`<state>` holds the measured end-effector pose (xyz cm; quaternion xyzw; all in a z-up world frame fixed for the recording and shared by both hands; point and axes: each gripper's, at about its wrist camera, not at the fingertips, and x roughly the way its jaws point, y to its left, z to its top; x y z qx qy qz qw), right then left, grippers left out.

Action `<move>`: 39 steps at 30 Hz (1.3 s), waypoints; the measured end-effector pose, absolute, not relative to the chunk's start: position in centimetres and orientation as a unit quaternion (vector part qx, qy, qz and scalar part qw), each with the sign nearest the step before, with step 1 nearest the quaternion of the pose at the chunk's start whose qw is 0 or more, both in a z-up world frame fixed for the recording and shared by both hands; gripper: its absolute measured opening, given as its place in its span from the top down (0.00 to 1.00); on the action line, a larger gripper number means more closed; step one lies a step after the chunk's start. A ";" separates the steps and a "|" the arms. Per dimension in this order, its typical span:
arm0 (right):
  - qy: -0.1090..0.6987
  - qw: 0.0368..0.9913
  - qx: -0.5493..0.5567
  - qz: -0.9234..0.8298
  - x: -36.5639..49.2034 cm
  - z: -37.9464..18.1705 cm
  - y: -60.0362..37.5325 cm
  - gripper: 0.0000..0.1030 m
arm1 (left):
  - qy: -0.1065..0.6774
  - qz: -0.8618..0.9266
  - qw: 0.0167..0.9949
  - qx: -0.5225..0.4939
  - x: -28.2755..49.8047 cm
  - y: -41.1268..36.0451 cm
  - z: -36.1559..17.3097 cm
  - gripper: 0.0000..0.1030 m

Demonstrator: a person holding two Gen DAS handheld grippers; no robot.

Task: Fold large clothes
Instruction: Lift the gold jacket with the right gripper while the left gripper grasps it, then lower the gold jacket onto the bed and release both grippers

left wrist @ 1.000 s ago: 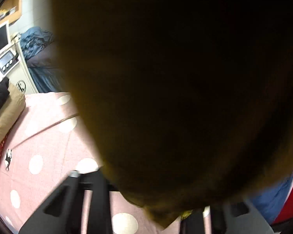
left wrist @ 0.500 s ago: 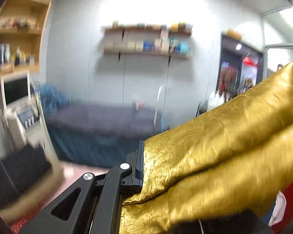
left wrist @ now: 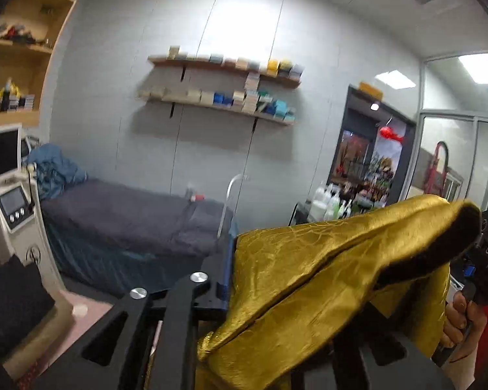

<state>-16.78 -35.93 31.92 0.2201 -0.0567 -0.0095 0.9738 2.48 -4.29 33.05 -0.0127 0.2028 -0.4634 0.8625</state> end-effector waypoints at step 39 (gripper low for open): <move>0.558 0.736 0.357 -0.136 -6.5 -12.8 -28.3 0.17 | 0.576 -0.206 0.765 0.203 2.0 7.1 -11.1 0.62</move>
